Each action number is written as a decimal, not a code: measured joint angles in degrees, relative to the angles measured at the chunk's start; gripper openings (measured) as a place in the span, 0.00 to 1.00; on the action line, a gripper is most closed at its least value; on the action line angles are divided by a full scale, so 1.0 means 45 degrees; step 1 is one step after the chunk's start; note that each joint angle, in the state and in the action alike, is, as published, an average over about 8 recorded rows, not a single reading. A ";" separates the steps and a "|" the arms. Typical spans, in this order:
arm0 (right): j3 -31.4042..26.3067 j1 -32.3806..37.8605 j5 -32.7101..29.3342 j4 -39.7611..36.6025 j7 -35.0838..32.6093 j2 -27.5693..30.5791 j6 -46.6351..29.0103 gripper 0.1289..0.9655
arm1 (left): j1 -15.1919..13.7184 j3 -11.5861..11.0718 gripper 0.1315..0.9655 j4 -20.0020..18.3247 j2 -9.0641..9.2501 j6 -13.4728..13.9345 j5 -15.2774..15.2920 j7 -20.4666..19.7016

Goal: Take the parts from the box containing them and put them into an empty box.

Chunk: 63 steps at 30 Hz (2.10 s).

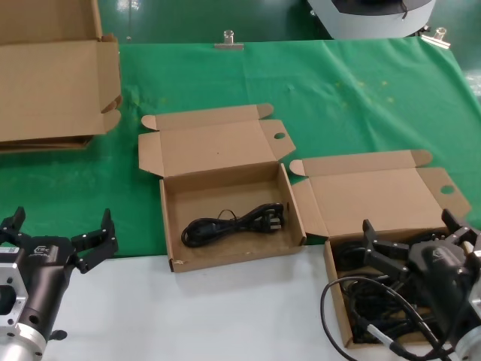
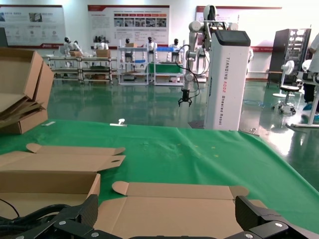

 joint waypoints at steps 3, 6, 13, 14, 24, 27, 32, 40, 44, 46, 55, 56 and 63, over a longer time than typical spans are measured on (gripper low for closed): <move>0.0000 0.0000 0.0000 0.0000 0.0000 0.0000 0.0000 1.00 | 0.0000 0.0000 1.00 0.0000 0.0000 0.0000 0.0000 0.0000; 0.0000 0.0000 0.0000 0.0000 0.0000 0.0000 0.0000 1.00 | 0.0000 0.0000 1.00 0.0000 0.0000 0.0000 0.0000 0.0000; 0.0000 0.0000 0.0000 0.0000 0.0000 0.0000 0.0000 1.00 | 0.0000 0.0000 1.00 0.0000 0.0000 0.0000 0.0000 0.0002; 0.0000 0.0000 0.0000 0.0000 0.0000 0.0000 0.0000 1.00 | 0.0000 0.0000 1.00 0.0000 0.0000 0.0000 0.0000 0.0003; 0.0000 0.0000 0.0000 0.0000 0.0000 0.0000 0.0000 1.00 | 0.0000 0.0000 1.00 0.0000 0.0000 0.0000 0.0000 0.0004; 0.0000 0.0000 0.0000 0.0000 0.0000 0.0000 0.0000 1.00 | 0.0000 0.0000 1.00 0.0000 0.0000 0.0000 0.0000 0.0003; 0.0000 0.0000 0.0000 0.0000 0.0000 0.0000 0.0000 1.00 | 0.0000 0.0000 1.00 0.0000 0.0000 0.0000 0.0000 0.0002; 0.0000 0.0000 0.0000 0.0000 0.0000 0.0000 0.0000 1.00 | 0.0000 0.0000 1.00 0.0000 0.0000 0.0000 0.0000 0.0002; 0.0000 0.0000 0.0000 0.0000 0.0000 0.0000 0.0000 1.00 | 0.0000 0.0000 1.00 0.0000 0.0000 0.0000 0.0000 0.0002; 0.0000 0.0000 0.0000 0.0000 0.0000 0.0000 0.0000 1.00 | 0.0000 0.0000 1.00 0.0000 0.0000 0.0000 0.0000 0.0002; 0.0000 0.0000 0.0000 0.0000 0.0000 0.0000 0.0000 1.00 | 0.0000 0.0000 1.00 0.0000 0.0000 0.0000 0.0000 0.0002; 0.0000 0.0000 0.0000 0.0000 0.0000 0.0000 0.0000 1.00 | 0.0000 0.0000 1.00 0.0000 0.0000 0.0000 0.0000 0.0002; 0.0000 0.0000 0.0000 0.0000 0.0000 0.0000 0.0000 1.00 | 0.0000 0.0000 1.00 0.0000 0.0000 0.0000 0.0000 0.0002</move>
